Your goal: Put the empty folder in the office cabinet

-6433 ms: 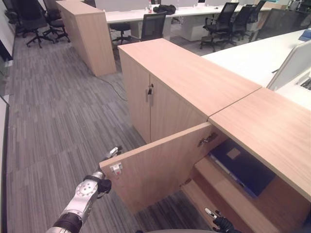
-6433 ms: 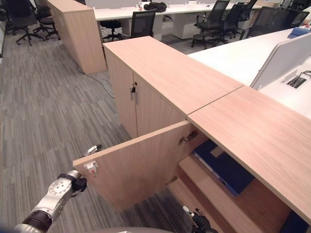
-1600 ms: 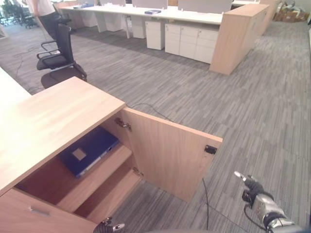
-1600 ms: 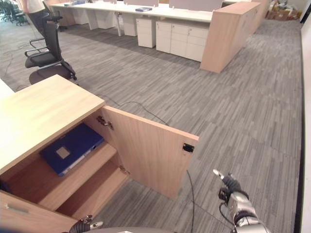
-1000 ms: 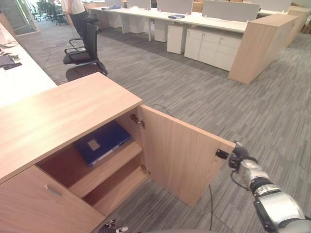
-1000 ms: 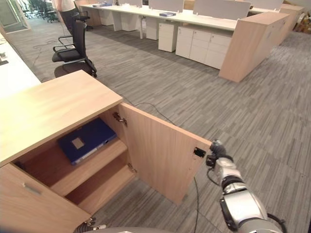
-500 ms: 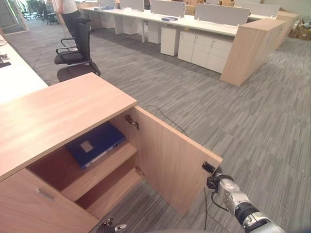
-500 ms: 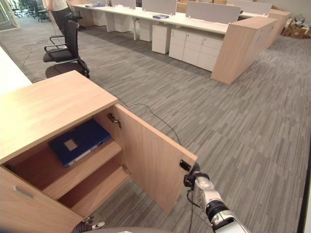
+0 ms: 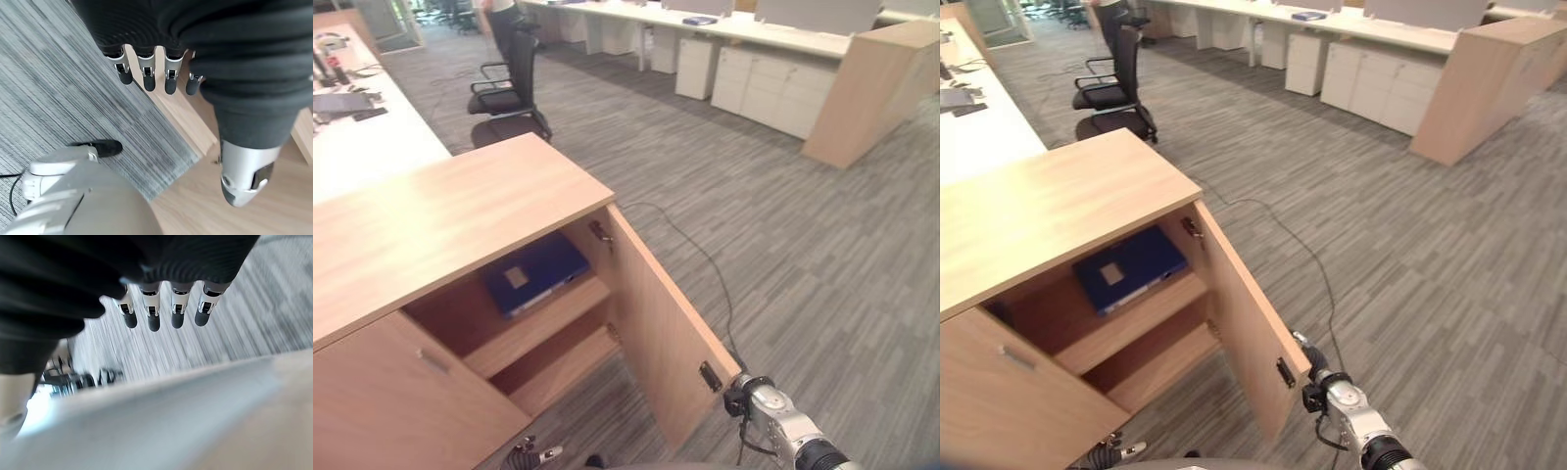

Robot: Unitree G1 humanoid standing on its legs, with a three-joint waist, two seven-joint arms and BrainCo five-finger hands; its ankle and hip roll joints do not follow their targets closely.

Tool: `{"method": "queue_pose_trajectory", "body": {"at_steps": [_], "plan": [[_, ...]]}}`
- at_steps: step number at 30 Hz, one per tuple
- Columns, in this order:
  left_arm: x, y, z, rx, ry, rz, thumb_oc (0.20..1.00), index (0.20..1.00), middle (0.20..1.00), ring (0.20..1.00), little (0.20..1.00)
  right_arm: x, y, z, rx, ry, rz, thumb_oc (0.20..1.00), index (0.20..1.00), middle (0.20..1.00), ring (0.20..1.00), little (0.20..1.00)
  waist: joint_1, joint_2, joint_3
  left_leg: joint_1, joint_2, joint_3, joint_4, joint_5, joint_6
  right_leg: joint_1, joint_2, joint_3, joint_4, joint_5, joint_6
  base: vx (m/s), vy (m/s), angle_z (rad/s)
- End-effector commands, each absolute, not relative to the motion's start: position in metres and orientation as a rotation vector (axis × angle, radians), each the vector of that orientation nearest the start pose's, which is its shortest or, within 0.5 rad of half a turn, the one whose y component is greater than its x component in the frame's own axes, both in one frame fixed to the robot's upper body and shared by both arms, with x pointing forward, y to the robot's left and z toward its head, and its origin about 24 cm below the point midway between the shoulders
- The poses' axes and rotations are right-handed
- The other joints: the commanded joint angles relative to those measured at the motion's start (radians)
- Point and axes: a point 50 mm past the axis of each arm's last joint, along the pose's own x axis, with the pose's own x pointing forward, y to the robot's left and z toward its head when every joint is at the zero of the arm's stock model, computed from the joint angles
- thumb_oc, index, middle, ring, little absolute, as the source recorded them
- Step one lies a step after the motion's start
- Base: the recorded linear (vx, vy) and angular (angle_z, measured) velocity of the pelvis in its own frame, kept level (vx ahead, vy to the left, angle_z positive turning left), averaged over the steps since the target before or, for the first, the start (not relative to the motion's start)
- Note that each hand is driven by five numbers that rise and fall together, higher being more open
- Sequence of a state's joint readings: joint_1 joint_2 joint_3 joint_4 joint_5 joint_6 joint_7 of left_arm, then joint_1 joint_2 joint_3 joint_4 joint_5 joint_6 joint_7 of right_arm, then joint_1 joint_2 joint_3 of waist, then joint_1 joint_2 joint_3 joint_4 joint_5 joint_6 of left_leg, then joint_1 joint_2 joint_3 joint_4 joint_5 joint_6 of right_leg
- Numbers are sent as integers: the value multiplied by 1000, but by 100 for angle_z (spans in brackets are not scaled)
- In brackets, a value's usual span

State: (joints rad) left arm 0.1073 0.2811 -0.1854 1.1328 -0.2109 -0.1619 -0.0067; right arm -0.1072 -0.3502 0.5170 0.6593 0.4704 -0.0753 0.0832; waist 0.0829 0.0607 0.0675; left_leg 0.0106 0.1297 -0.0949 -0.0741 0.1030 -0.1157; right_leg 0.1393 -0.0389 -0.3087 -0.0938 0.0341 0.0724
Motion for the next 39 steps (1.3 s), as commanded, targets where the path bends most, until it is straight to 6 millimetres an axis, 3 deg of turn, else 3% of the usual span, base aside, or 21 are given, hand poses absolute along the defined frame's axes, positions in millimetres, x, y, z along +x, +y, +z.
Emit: {"method": "queue_pose_trajectory", "body": {"at_steps": [1, 2, 3, 4, 5, 6, 8, 11, 14, 16, 18, 19, 20, 21, 22, 24, 26, 28, 32, 37, 39], "plan": [[129, 263, -136, 217, 937, 179, 1000, 1000, 1000, 1000, 1000, 248, -105, -51, 15, 416, 452, 1000, 1000, 1000, 1000, 1000, 56, -89, 73, -49, -21, -28, 45, -10, -48, -10, -77, -19, 11, -69, 54, -122, 0, 82], [135, 261, -134, 226, 919, 173, 1000, 1000, 1000, 1000, 1000, 251, -106, -50, 16, 409, 438, 1000, 1000, 1000, 1000, 1000, 63, -93, 91, -94, -12, 17, 103, -11, -58, -8, -94, -61, 14, -71, 54, -105, 20, 107], [136, 261, -134, 226, 918, 173, 1000, 1000, 1000, 1000, 1000, 252, -106, -50, 15, 408, 437, 1000, 1000, 1000, 1000, 1000, 61, -93, 88, -102, -15, 15, 106, -9, -56, -12, -96, -64, 13, -67, 55, -167, 69, 118], [140, 257, -133, 237, 909, 150, 1000, 1000, 1000, 1000, 1000, 253, -102, -50, 22, 414, 434, 1000, 1000, 1000, 1000, 1000, 46, -103, 86, -125, 54, 232, 176, -14, -39, -15, -120, -135, 17, -67, 54, -124, 49, 131], [140, 257, -133, 244, 909, 142, 1000, 1000, 1000, 1000, 1000, 253, -99, -49, 24, 413, 442, 1000, 1000, 1000, 1000, 1000, 37, -108, 81, -118, 91, 342, 211, -26, -33, -15, -125, -164, 17, -68, 52, -66, 12, 139], [138, 257, -133, 249, 909, 135, 1000, 1000, 1000, 1000, 1000, 253, -97, -49, 34, 415, 445, 1000, 1000, 1000, 1000, 1000, 31, -113, 75, -104, 112, 400, 249, -59, -39, 3, -123, -174, 17, -91, 48, 16, -38, 140], [133, 258, -134, 255, 920, 128, 1000, 1000, 1000, 1000, 1000, 252, -93, -49, 72, 424, 445, 1000, 1000, 1000, 1000, 1000, 34, -112, 70, -107, 123, 442, 302, -88, -40, 28, -124, -217, 20, -99, 36, 37, 26, 148], [128, 257, -136, 286, 940, 86, 1000, 1000, 1000, 1000, 1000, 252, -93, -48, 126, 428, 418, 1000, 1000, 1000, 1000, 1000, 42, -95, 53, -80, 87, 423, 218, -83, -34, 63, -127, -271, 34, -93, 44, 74, 151, 139], [130, 255, -135, 328, 935, 25, 1000, 1000, 1000, 1000, 1000, 259, -99, -44, 169, 411, 358, 1000, 1000, 1000, 1000, 1000, 55, -107, 49, -76, 43, 387, 186, -88, -9, 64, -163, -307, 105, -102, 53, 72, 210, 99], [134, 256, -132, 354, 916, -7, 1000, 1000, 1000, 1000, 1000, 271, -104, -36, 195, 375, 303, 1000, 1000, 1000, 1000, 1000, 71, -108, 53, -36, 1, 367, 143, -119, 38, 9, -228, -316, 280, -104, 91, 94, 292, 110], [134, 258, -131, 358, 909, -5, 1000, 1000, 1000, 1000, 1000, 280, -107, -32, 209, 365, 270, 1000, 1000, 1000, 1000, 1000, 62, -106, 68, 4, -34, 353, 102, -135, 71, -65, -312, -278, 448, 6, 163, 45, 244, 51], [137, 258, -129, 363, 898, -6, 1000, 1000, 1000, 1000, 1000, 286, -107, -27, 210, 344, 256, 1000, 1000, 1000, 1000, 1000, 58, -95, 81, 2, -36, 359, 85, -106, 89, -111, -332, -258, 514, 79, 170, -22, 196, 39], [139, 260, -128, 371, 887, 0, 1000, 1000, 1000, 1000, 1000, 292, -113, -23, 228, 327, 215, 1000, 1000, 1000, 1000, 1000, 44, -78, 84, 31, -30, 320, 42, -96, 90, -175, -304, -154, 579, 66, 182, -52, 111, 38], [140, 259, -128, 371, 887, -1, 1000, 1000, 1000, 1000, 1000, 292, -113, -22, 228, 326, 215, 1000, 1000, 1000, 1000, 1000, 45, -76, 82, 28, -28, 320, 41, -94, 91, -177, -301, -155, 574, 72, 182, 79, 17, 60], [142, 259, -127, 374, 877, -4, 1000, 1000, 1000, 1000, 1000, 295, -123, -20, 237, 315, 178, 1000, 1000, 1000, 1000, 1000, 34, -77, 84, 37, -35, 281, 30, -91, 83, -181, -257, -86, 516, 20, 168, 68, -43, 59], [143, 259, -126, 361, 870, -1, 1000, 1000, 1000, 1000, 1000, 298, -135, -20, 246, 312, 120, 1000, 1000, 1000, 1000, 1000, 27, -75, 87, 46, -39, 240, 20, -86, 71, -167, -202, -20, 387, -39, 147, 125, -106, 54], [146, 263, -125, 363, 872, 17, 1000, 1000, 1000, 1000, 1000, 306, -150, -13, 217, 285, 73, 1000, 1000, 1000, 1000, 1000, 11, -86, 85, 56, -45, 210, 9, -95, 58, -160, -172, 33, 215, -35, 131, 129, -130, 67], [144, 261, -125, 364, 871, -7, 1000, 1000, 1000, 1000, 1000, 307, -174, -16, 253, 296, -42, 1000, 1000, 1000, 1000, 1000, 6, -104, 69, 63, -66, 176, 6, -106, 58, -138, -160, 86, 137, -17, 126, 132, -96, 79], [129, 261, -132, 327, 916, 15, 1000, 1000, 1000, 1000, 1000, 314, -213, -6, 308, 261, -199, 1000, 1000, 1000, 1000, 1000, 15, -108, 29, 84, -64, 161, 1, -113, 49, -72, -148, 85, 58, 13, 123, 147, -114, 55], [110, 252, -140, 331, 975, -59, 1000, 1000, 1000, 1000, 1000, 323, -260, 13, 290, 221, -353, 1000, 1000, 1000, 1000, 1000, 21, -100, 10, 114, -51, 148, -3, -119, 36, -16, -132, 59, 20, 3, 113, 82, -73, 9], [105, 249, -142, 332, 991, -89, 1000, 1000, 1000, 1000, 1000, 331, -285, 32, 257, 200, -425, 1000, 1000, 1000, 1000, 1000, 26, -99, 3, 120, -44, 138, -6, -119, 29, -4, -126, 47, 15, -6, 109, 38, -82, 6]]}}
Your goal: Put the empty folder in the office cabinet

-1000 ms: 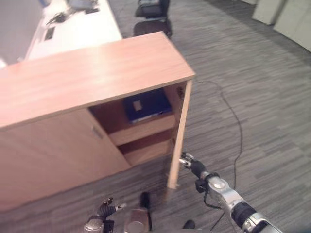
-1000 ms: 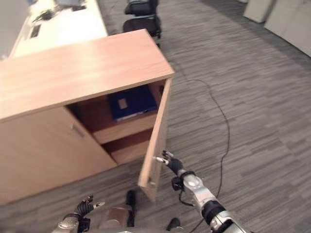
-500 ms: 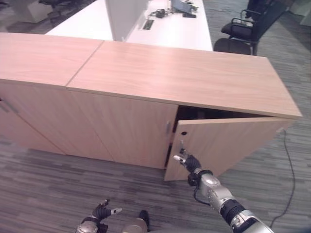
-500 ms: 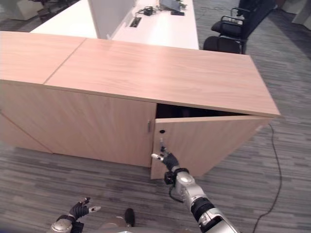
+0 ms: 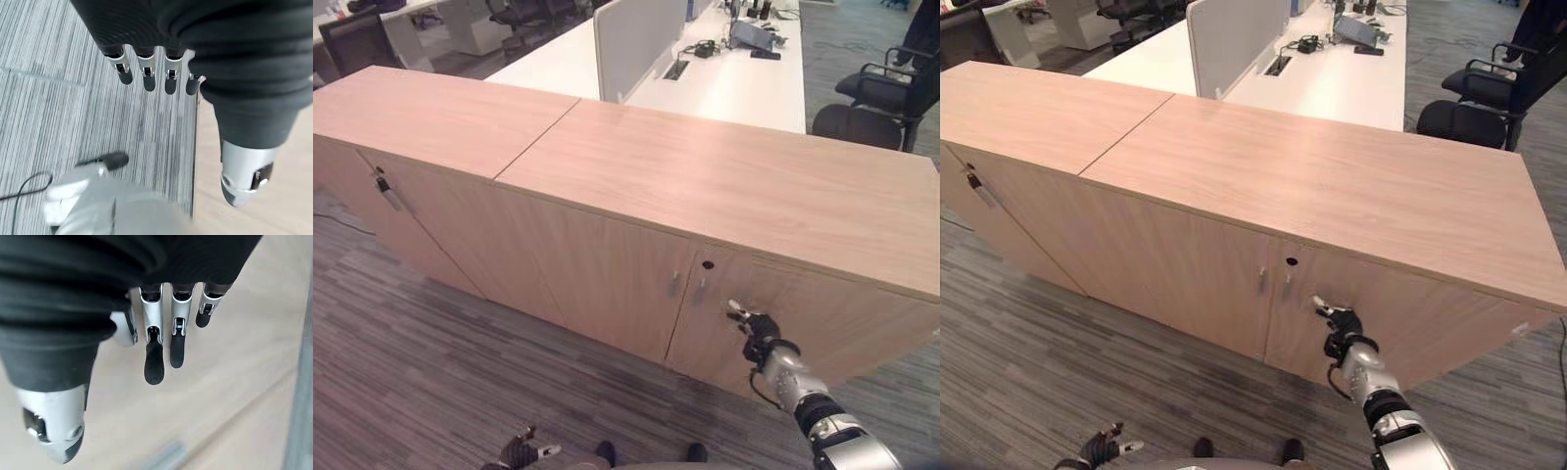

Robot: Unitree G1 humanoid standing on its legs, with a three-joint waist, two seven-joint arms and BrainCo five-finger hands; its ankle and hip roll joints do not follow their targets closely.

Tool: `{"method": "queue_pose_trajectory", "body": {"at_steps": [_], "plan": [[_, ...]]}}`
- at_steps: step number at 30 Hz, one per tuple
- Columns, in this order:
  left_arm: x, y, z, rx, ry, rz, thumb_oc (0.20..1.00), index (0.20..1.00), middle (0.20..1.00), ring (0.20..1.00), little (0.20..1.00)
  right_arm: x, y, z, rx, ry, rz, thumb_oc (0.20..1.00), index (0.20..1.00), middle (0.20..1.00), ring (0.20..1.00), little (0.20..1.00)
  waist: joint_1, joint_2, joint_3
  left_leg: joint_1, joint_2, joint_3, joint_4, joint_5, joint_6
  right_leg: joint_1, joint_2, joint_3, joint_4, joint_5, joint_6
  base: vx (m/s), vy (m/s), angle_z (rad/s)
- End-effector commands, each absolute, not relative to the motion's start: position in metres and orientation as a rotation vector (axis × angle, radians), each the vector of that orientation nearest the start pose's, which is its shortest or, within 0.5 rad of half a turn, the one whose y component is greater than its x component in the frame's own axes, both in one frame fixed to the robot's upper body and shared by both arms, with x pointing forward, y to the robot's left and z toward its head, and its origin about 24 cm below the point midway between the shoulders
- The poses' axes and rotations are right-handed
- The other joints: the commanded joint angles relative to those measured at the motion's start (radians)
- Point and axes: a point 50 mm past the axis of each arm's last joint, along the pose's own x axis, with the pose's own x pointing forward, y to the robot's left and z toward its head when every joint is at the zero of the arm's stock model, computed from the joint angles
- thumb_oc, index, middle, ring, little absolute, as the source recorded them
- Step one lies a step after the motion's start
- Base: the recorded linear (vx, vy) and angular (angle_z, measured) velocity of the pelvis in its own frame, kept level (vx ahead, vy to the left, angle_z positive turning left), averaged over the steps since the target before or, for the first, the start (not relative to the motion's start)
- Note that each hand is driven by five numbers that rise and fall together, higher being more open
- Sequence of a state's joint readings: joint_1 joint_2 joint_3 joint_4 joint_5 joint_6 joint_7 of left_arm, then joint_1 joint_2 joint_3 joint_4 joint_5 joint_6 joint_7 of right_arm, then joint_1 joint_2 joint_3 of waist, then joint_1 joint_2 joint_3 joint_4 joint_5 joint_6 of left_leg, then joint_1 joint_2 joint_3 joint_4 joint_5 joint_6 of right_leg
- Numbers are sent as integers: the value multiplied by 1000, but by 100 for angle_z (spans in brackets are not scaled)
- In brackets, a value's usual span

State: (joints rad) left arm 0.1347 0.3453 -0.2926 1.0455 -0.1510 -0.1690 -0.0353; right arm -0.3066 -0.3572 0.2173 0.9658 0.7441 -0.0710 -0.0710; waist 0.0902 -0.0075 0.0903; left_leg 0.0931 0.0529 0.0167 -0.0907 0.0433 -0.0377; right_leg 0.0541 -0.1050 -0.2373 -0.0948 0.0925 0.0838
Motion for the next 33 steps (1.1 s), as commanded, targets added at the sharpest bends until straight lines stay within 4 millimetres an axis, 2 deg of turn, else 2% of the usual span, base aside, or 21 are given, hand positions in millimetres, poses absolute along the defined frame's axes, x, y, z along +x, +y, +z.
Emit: {"method": "queue_pose_trajectory", "body": {"at_steps": [1, 5, 6, 9, 12, 16, 19, 21, 23, 24, 25, 26, 28, 29, 33], "plan": [[105, 247, -143, 332, 992, -99, 1000, 1000, 1000, 1000, 1000, 334, -293, 39, 246, 190, -446, 1000, 1000, 1000, 1000, 1000, 20, -29, -20, 37, 36, 24, 11, -58, -52, 84, -58, -29, 16, -67, 97, 23, -69, 5], [105, 246, -143, 328, 995, -105, 1000, 1000, 1000, 1000, 1000, 340, -305, 53, 211, 179, -471, 1000, 1000, 1000, 1000, 1000, 21, -26, -19, 35, 40, 18, 10, -55, -56, 85, -54, -34, 16, -72, 93, -2, -37, 0], [104, 244, -144, 327, 1000, -115, 1000, 1000, 1000, 1000, 1000, 346, -317, 71, 151, 169, -493, 1000, 1000, 1000, 1000, 1000, 22, -25, -19, 33, 43, 8, 7, -53, -60, 88, -51, -44, 14, -76, 90, 7, -35, 6], [103, 244, -145, 329, 1008, -117, 1000, 1000, 1000, 1000, 1000, 351, -325, 87, 79, 161, -508, 1000, 1000, 1000, 1000, 1000, 26, -24, -20, 29, 47, -4, 6, -47, -64, 91, -48, -55, 14, -81, 87, 8, -36, 12], [101, 244, -146, 322, 1018, -104, 1000, 1000, 1000, 1000, 1000, 353, -323, 87, 81, 157, -505, 1000, 1000, 1000, 1000, 1000, 22, -22, -19, 27, 47, -8, 5, -45, -65, 93, -47, -59, 14, -83, 85, -5, -8, 7], [98, 240, -149, 311, 1040, -88, 1000, 1000, 1000, 1000, 1000, 350, -307, 69, 104, 178, -454, 1000, 1000, 1000, 1000, 1000, 10, -16, -16, 28, 47, -7, 4, -45, -65, 94, -46, -60, 14, -84, 82, -1, 1, 3], [94, 237, -152, 292, 1054, -59, 1000, 1000, 1000, 1000, 1000, 330, -270, 22, 185, 228, -349, 1000, 1000, 1000, 1000, 1000, -11, -8, -12, 31, 47, 3, 3, -47, -63, 92, -47, -54, 15, -82, 81, 4, 21, 1], [93, 236, -153, 273, 1058, -31, 1000, 1000, 1000, 1000, 1000, 312, -249, 2, 204, 243, -267, 1000, 1000, 1000, 1000, 1000, -28, -3, -6, 34, 47, 13, 3, -49, -62, 87, -48, -47, 16, -80, 81, -2, 34, -1], [93, 233, -154, 264, 1060, -9, 1000, 1000, 1000, 1000, 1000, 248, -216, -54, 180, 400, -136, 1000, 1000, 1000, 1000, 1000, -66, 1, -4, 39, 47, 33, 3, -56, -60, 75, -54, -29, 17, -77, 83, 0, 36, -11], [93, 233, -154, 264, 1062, -9, 1000, 1000, 1000, 1000, 1000, 247, -216, -54, 179, 402, -136, 1000, 1000, 1000, 1000, 1000, -66, 1, -6, 39, 47, 33, 3, -56, -60, 75, -54, -29, 17, -77, 83, -3, 23, -15], [96, 232, -154, 267, 1046, -15, 1000, 1000, 1000, 1000, 1000, 217, -209, -77, 140, 510, -92, 1000, 1000, 1000, 1000, 1000, -81, 2, -8, 42, 47, 41, 3, -59, -60, 73, -56, -21, 18, -76, 83, 1, 13, -16], [97, 232, -153, 268, 1040, -17, 1000, 1000, 1000, 1000, 1000, 207, -207, -85, 119, 550, -80, 1000, 1000, 1000, 1000, 1000, -87, 2, -9, 44, 47, 43, 3, -62, -60, 72, -57, -17, 18, -75, 83, 11, 22, -30], [112, 235, -147, 237, 981, 21, 1000, 1000, 1000, 1000, 1000, 164, -193, -119, -57, 757, 33, 1000, 1000, 1000, 1000, 1000, -115, -2, -7, 62, 50, 83, 3, -69, -58, 58, -58, 22, 20, -67, 85, 19, 20, -43], [114, 236, -146, 224, 973, 36, 1000, 1000, 1000, 1000, 1000, 156, -193, -127, -91, 806, 39, 1000, 1000, 1000, 1000, 1000, -122, -4, -7, 71, 51, 98, 3, -73, -57, 53, -58, 35, 19, -63, 87, 14, 18, -72], [125, 232, -142, 194, 925, 39, 1000, 1000, 1000, 1000, 1000, 155, -193, -130, -87, 836, 34, 1000, 1000, 1000, 1000, 1000, -136, -9, -8, 93, 57, 149, 11, -84, -54, 40, -54, 82, 21, -54, 90, 13, 8, -80]]}}
